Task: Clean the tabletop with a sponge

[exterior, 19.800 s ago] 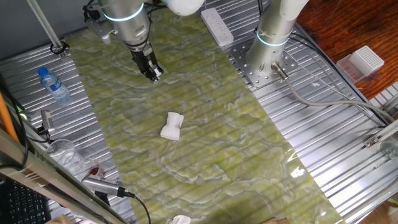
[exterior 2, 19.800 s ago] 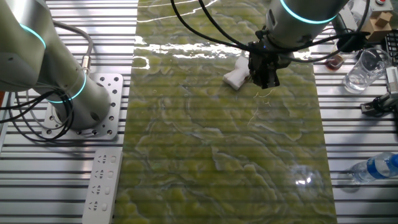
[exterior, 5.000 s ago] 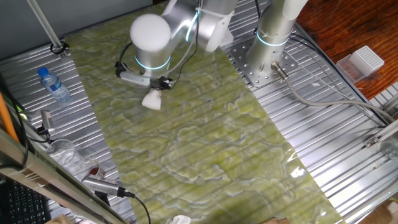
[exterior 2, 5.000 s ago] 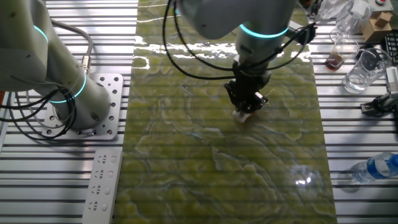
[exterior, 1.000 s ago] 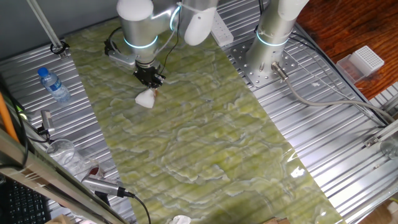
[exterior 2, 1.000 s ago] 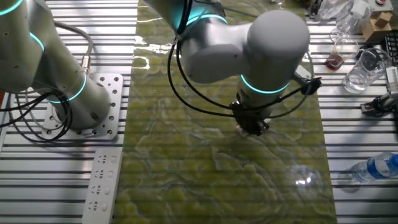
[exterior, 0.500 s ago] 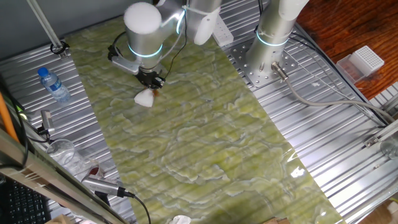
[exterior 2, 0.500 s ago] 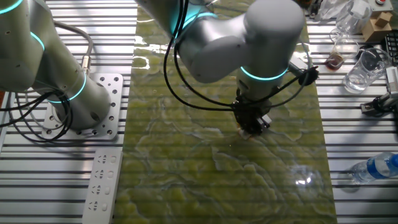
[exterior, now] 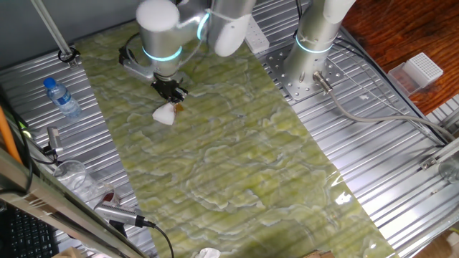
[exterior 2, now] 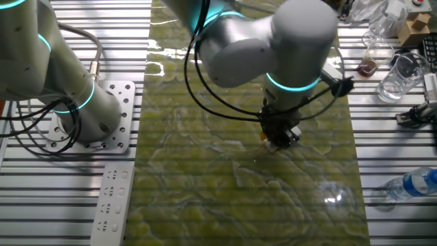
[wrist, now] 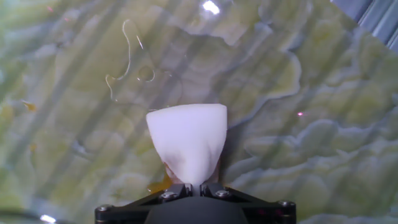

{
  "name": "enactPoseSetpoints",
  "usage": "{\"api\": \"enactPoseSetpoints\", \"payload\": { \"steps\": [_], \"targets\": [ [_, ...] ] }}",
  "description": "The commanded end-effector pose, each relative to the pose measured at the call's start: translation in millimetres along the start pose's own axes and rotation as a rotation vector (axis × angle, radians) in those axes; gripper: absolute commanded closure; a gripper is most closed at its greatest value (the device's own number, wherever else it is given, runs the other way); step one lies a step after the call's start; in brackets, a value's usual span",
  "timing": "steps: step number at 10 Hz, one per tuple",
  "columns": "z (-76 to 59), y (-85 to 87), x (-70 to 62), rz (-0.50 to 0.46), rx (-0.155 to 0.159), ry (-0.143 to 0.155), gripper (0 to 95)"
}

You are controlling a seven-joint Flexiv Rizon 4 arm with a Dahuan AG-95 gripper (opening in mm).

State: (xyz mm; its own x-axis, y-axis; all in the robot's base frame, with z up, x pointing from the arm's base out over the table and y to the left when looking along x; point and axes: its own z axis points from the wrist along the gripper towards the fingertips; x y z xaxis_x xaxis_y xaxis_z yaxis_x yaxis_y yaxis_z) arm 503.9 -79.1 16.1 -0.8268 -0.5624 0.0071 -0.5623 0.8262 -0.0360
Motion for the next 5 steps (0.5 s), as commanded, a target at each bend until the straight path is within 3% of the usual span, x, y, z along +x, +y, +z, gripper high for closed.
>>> {"api": "enactPoseSetpoints", "payload": {
  "steps": [1, 5],
  "targets": [
    [3.3, 5.6, -9.8, 0.046, -0.07, -0.071, 95.0],
    [-2.7, 16.6, -20.4, 0.078, -0.098, -0.071, 95.0]
  ]
}}
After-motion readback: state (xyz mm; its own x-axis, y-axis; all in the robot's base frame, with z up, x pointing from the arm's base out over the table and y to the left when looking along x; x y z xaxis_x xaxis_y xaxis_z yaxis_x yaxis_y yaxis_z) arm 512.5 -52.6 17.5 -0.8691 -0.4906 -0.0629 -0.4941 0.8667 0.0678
